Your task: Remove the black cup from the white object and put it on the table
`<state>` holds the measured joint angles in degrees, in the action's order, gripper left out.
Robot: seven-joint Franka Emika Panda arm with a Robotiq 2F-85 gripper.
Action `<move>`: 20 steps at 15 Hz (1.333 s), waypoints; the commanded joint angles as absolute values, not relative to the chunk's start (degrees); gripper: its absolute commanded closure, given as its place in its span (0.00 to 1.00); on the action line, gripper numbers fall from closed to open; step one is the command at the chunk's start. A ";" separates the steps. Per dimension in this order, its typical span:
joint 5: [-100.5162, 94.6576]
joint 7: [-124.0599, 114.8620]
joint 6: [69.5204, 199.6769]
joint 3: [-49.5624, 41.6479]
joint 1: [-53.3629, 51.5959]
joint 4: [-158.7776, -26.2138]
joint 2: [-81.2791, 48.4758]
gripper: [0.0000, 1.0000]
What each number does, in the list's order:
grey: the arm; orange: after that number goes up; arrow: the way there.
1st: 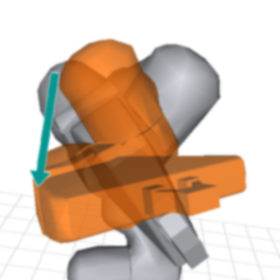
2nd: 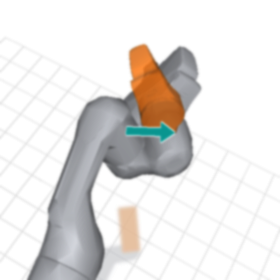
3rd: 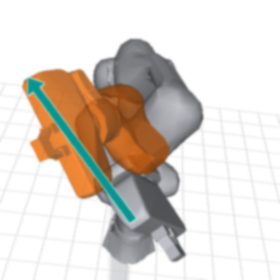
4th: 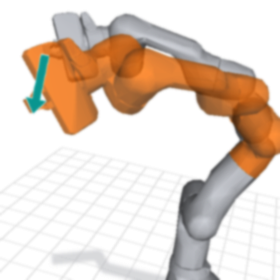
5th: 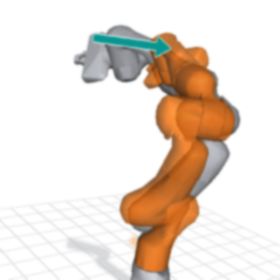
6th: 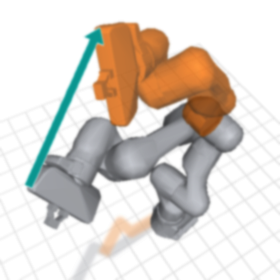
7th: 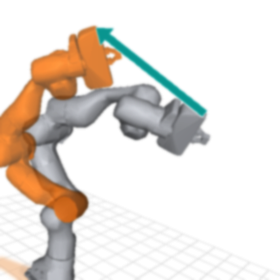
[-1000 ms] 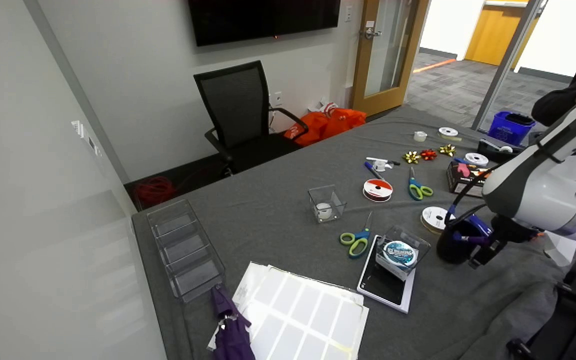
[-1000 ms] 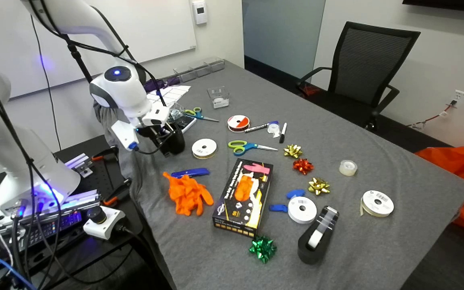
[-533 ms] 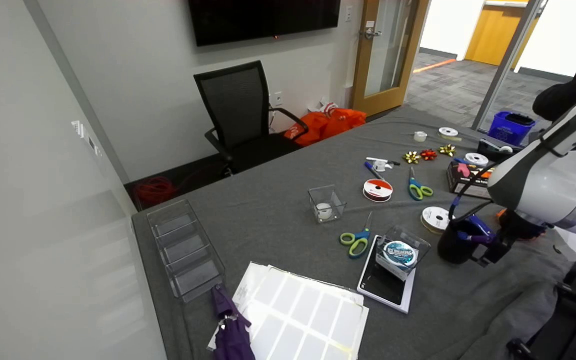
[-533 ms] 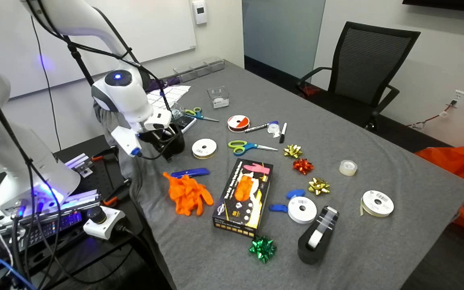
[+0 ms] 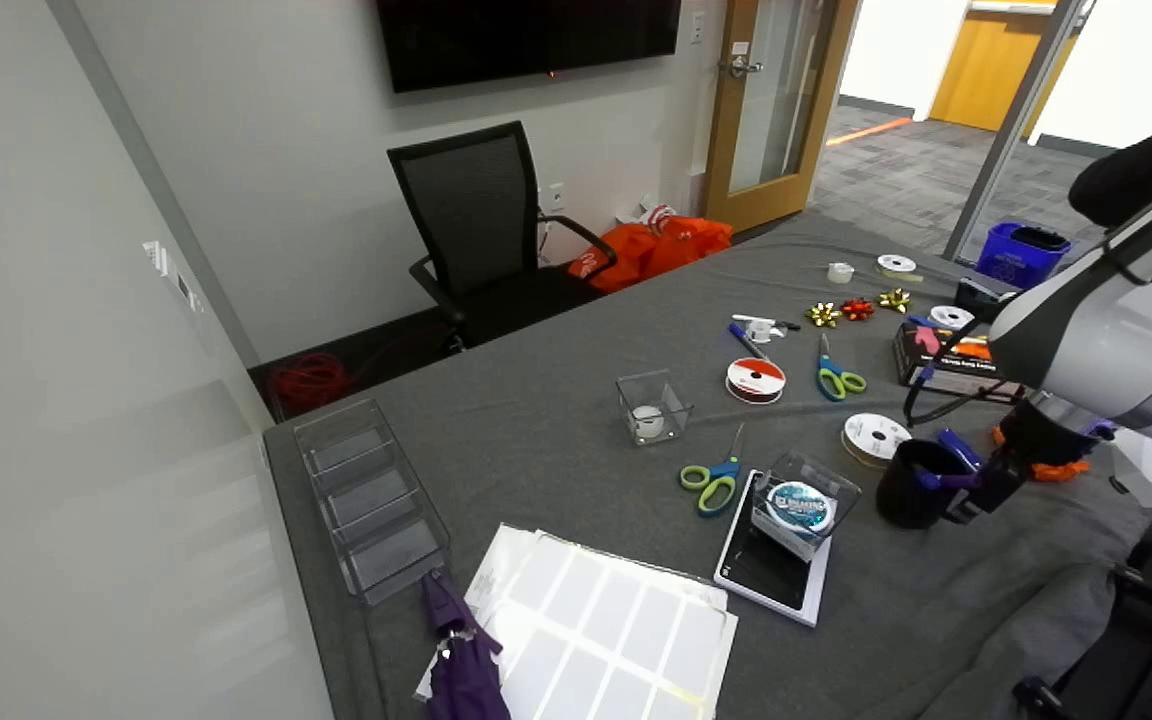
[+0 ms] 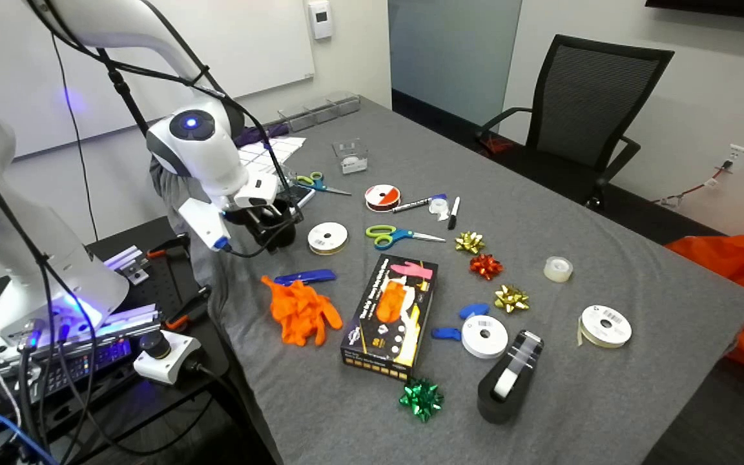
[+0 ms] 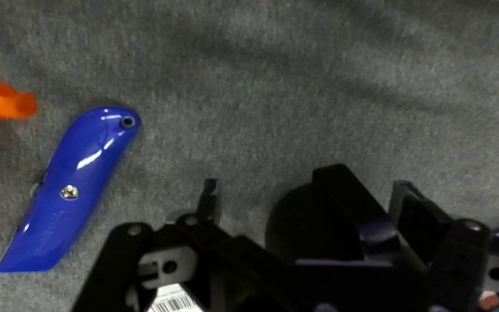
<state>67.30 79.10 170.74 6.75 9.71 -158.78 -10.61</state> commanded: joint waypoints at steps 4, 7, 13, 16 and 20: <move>63.62 76.93 168.66 1.82 7.13 -159.26 -7.09 0.00; 55.98 74.32 168.59 -2.83 5.39 -158.82 -8.11 0.00; 29.87 67.80 160.34 -18.11 -1.60 -159.05 -7.83 0.00; 14.06 63.14 155.17 -26.83 -7.53 -159.39 -5.35 0.00; -5.48 51.65 148.95 -32.49 -8.35 -160.16 4.47 0.00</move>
